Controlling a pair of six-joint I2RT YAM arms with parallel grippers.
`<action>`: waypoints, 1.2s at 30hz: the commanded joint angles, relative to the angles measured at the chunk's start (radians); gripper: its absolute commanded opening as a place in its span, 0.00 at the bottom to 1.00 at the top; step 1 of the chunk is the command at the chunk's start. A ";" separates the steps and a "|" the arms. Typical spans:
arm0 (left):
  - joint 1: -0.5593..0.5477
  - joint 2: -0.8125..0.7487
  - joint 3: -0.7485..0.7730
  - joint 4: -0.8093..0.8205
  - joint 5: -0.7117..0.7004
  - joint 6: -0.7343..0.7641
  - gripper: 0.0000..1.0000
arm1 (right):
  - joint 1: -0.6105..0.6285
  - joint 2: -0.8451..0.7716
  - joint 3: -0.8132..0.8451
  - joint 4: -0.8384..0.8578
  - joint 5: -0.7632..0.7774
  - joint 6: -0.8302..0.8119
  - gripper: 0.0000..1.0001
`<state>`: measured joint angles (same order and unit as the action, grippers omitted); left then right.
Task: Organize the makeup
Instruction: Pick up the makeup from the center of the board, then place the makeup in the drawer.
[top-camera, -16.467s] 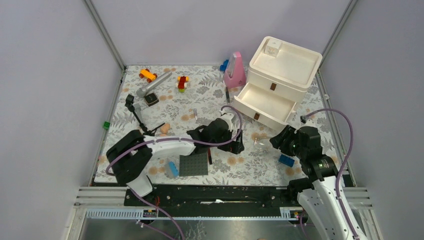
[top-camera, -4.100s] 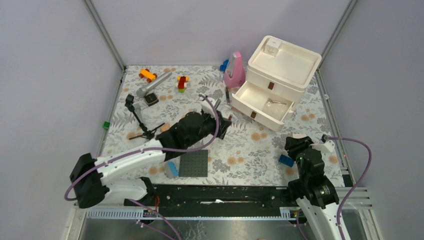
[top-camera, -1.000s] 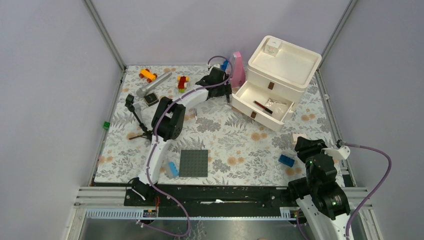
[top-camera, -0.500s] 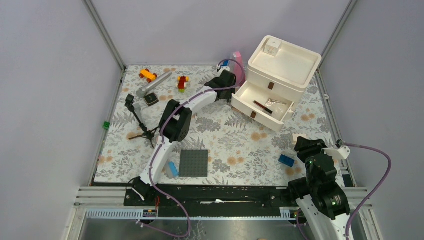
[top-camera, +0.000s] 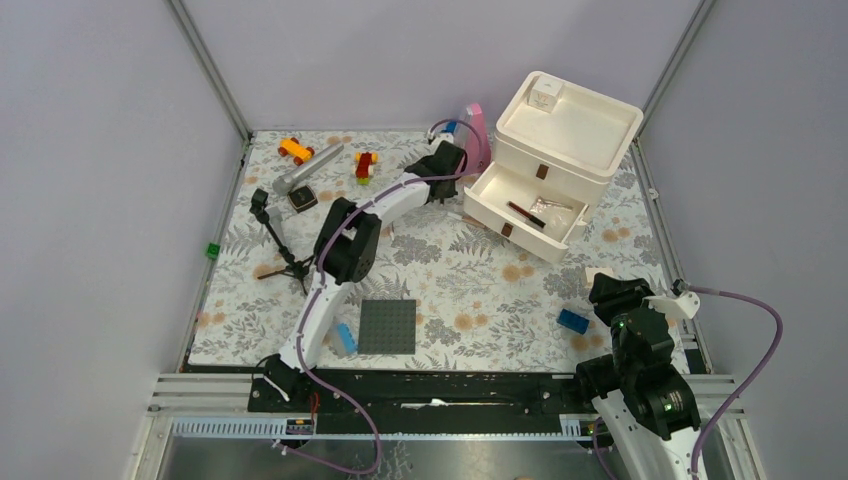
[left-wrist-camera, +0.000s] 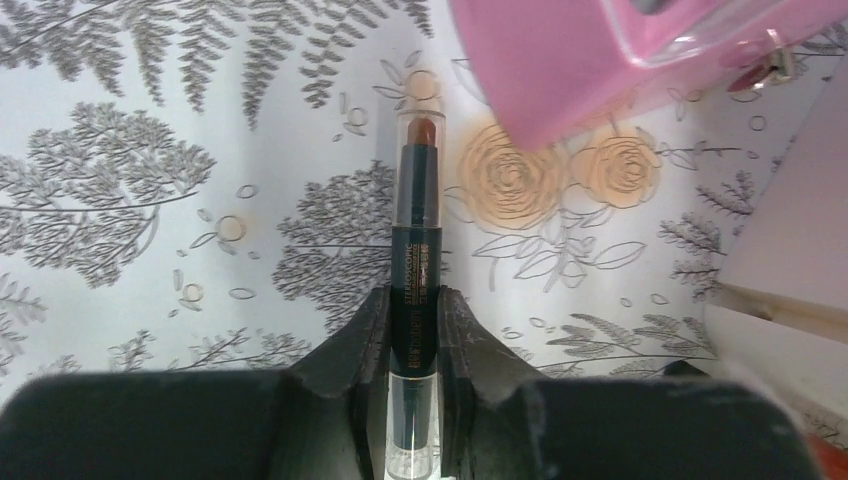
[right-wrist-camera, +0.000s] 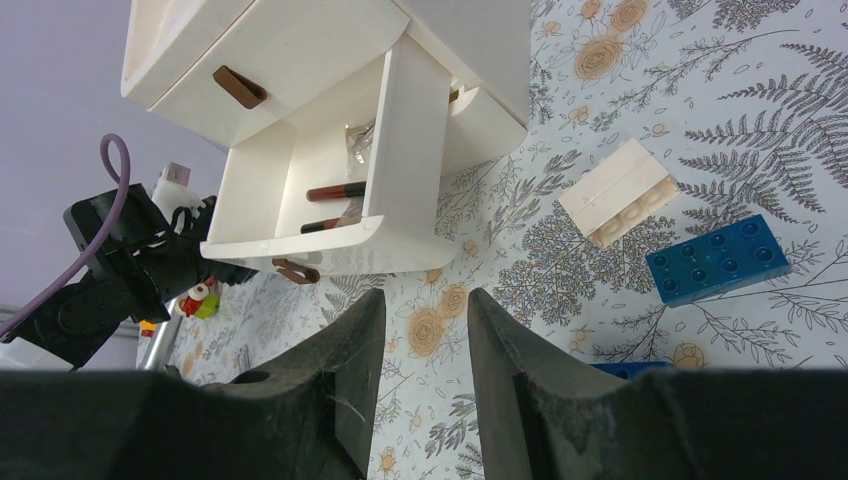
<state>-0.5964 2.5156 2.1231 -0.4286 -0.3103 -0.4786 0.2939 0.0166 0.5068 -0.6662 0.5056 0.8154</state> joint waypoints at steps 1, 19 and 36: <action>0.051 -0.078 -0.124 -0.028 -0.032 -0.012 0.02 | 0.004 -0.008 0.009 0.031 0.002 -0.007 0.43; -0.072 -0.905 -0.801 0.510 0.159 -0.329 0.00 | 0.004 -0.006 0.008 0.031 0.009 -0.006 0.43; -0.303 -0.642 -0.600 0.454 -0.043 -0.893 0.00 | 0.004 -0.009 0.039 -0.002 0.030 0.004 0.43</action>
<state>-0.8970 1.8431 1.4425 0.0193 -0.2924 -1.2194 0.2939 0.0166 0.5068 -0.6670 0.5056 0.8158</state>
